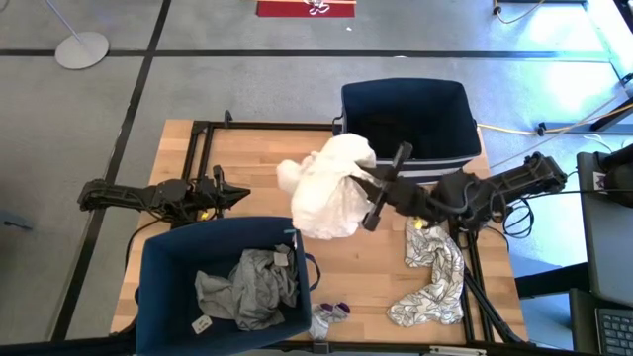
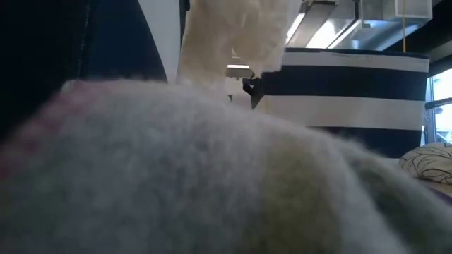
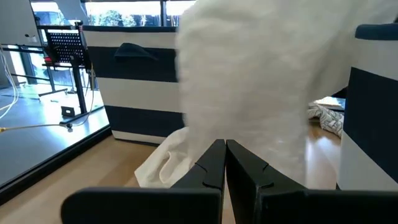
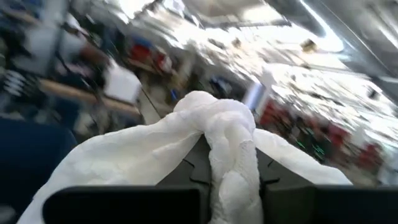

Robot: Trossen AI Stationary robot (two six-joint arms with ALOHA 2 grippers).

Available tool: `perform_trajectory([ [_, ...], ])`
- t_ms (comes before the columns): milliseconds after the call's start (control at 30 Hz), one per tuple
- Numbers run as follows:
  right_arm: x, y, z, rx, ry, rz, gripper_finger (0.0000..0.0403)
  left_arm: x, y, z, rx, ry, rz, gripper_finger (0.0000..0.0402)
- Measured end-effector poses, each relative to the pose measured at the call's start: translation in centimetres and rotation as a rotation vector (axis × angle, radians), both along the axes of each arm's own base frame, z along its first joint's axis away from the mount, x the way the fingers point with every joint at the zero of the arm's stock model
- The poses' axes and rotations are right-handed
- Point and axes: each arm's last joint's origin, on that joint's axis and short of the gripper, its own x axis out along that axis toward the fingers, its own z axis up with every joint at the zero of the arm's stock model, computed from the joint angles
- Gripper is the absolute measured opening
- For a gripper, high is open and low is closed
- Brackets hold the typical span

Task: Sort clothes
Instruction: Put the white clothes into the top right laundry bin

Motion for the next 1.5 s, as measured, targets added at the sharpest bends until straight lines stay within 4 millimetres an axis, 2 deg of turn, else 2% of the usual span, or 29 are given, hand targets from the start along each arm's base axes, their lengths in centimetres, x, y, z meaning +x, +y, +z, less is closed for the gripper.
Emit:
perform_trajectory([
  [167, 1.4, -1.5, 0.3, 0.017, -0.123, 0.156, 0.0037, 0.0, 0.0, 0.0, -0.001, 0.0, 0.0, 0.0003],
  [367, 4.5, -2.1, -0.8, -0.017, -0.211, 0.338, 0.0037, 0.0, 0.0, 0.0, -0.001, -0.001, 0.0, 0.0003],
  [600, 9.0, -1.1, -1.6, -0.026, -0.191, 0.499, 0.0037, 0.0, 0.0, 0.0, 0.0, 0.002, 0.0, 0.0003],
  [800, 12.4, -0.4, -3.3, -0.026, -0.11, 0.519, 0.0037, 0.0, 0.0, 0.0, -0.004, 0.001, 0.0, 0.0003],
  [1000, 12.9, -0.3, -3.1, -0.022, -0.05, 0.511, 0.0037, 0.0, 0.0, 0.0, -0.005, 0.001, 0.0, 0.0003],
  [1133, 12.8, -0.6, -3.3, -0.056, 0.006, 0.394, 0.0037, 0.0, 0.0, 0.0, -0.004, 0.002, 0.0, 0.0003],
  [1333, 11.0, -1.5, -1.6, -0.107, 0.049, 0.207, 0.0037, 0.0, 0.0, 0.0, -0.005, 0.003, 0.0, 0.0003],
  [1500, 9.6, -2.0, -0.6, -0.101, 0.083, 0.122, 0.0037, 0.0, 0.0, -0.1, -0.004, 0.004, 0.0, 0.0003],
])
